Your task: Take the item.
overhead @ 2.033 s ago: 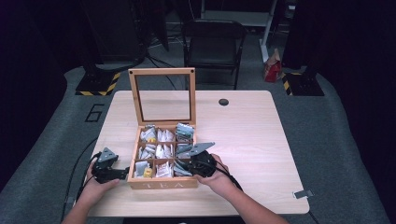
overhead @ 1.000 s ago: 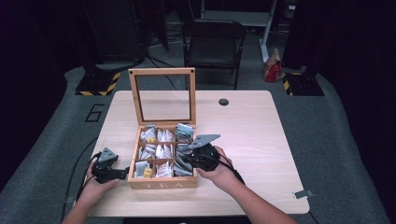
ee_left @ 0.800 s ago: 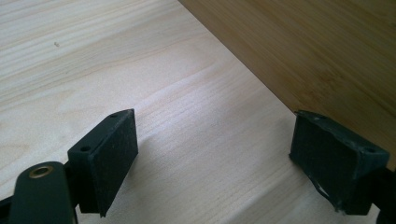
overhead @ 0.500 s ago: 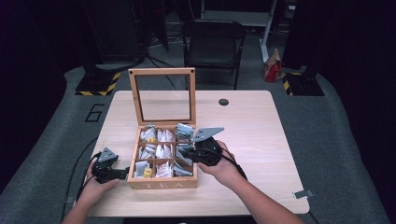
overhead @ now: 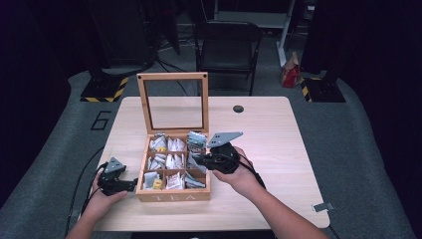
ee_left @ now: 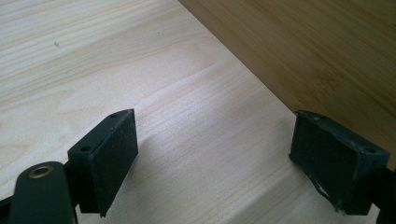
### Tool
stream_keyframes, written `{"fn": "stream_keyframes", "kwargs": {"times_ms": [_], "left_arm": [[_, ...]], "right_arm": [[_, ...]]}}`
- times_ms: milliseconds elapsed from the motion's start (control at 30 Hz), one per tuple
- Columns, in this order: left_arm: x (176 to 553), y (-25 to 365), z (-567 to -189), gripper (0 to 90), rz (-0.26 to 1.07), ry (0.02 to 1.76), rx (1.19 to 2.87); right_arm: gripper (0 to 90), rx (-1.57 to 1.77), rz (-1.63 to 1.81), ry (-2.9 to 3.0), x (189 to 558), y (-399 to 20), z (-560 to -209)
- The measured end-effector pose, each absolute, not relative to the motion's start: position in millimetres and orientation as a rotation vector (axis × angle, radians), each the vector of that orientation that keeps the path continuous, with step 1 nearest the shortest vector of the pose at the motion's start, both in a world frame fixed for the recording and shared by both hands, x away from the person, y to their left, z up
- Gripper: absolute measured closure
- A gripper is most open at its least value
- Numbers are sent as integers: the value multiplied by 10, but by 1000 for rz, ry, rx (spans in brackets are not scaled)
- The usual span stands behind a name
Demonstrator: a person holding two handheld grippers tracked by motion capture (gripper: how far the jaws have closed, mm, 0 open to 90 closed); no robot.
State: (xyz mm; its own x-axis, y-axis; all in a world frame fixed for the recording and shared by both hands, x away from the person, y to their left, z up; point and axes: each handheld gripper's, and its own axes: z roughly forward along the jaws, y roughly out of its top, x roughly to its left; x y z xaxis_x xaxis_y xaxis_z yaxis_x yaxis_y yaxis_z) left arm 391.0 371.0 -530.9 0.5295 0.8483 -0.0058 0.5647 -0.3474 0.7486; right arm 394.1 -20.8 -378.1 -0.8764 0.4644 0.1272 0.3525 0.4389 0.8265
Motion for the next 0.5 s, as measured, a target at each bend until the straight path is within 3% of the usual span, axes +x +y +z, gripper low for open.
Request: {"fn": "stream_keyframes", "kwargs": {"times_ms": [500], "left_arm": [[3910,3710,-5309,145,508,1143,2054]], "right_arm": [[899,799,1430,2505,4005,-484,-3683]]}}
